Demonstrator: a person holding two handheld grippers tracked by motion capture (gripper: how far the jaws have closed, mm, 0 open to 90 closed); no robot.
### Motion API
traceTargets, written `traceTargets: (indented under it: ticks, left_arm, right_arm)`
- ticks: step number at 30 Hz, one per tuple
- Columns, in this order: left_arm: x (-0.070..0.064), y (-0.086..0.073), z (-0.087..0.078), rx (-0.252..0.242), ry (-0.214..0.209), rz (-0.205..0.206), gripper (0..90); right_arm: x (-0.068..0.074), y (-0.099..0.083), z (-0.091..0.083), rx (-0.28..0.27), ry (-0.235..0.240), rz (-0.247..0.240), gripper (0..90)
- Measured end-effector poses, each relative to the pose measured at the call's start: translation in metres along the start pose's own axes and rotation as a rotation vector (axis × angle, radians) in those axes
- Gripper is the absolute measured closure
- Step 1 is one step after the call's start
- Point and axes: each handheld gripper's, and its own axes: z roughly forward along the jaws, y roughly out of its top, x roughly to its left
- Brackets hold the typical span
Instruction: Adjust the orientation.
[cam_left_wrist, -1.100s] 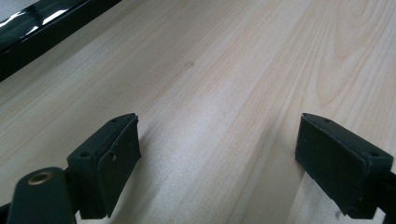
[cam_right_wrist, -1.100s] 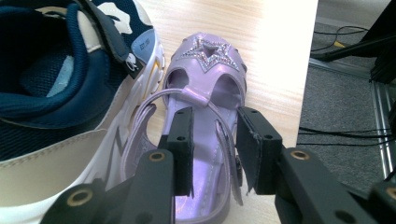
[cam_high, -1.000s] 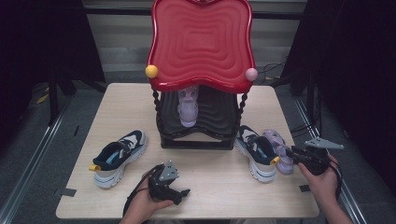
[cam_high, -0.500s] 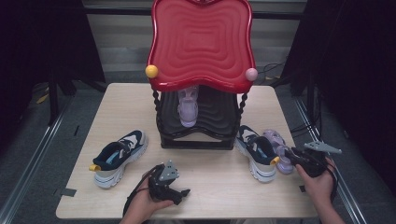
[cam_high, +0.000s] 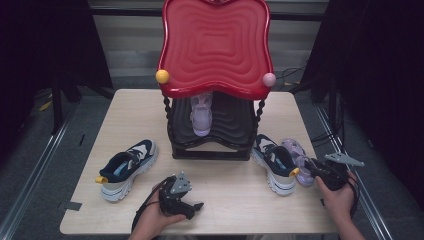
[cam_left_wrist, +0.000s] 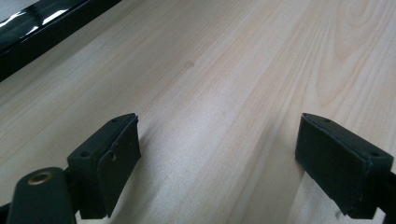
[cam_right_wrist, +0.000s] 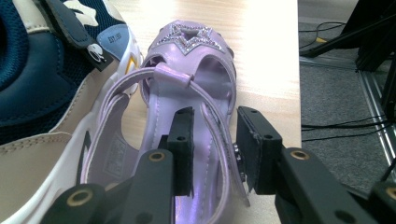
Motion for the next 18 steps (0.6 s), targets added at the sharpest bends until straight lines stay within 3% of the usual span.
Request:
traceTargets:
  ticks: [10, 18]
  left_arm:
    - [0.0, 0.0, -0.0002, 0.003, 0.002, 0.0, 13.4]
    - [0.0, 0.0, -0.0003, 0.005, 0.001, -0.001, 13.4]
  right_arm:
    - [-0.0006, -0.0025, 0.0003, -0.013, -0.022, 0.037, 75.5]
    - [0.0031, -0.0007, -0.0013, -0.005, -0.042, 0.006, 81.4]
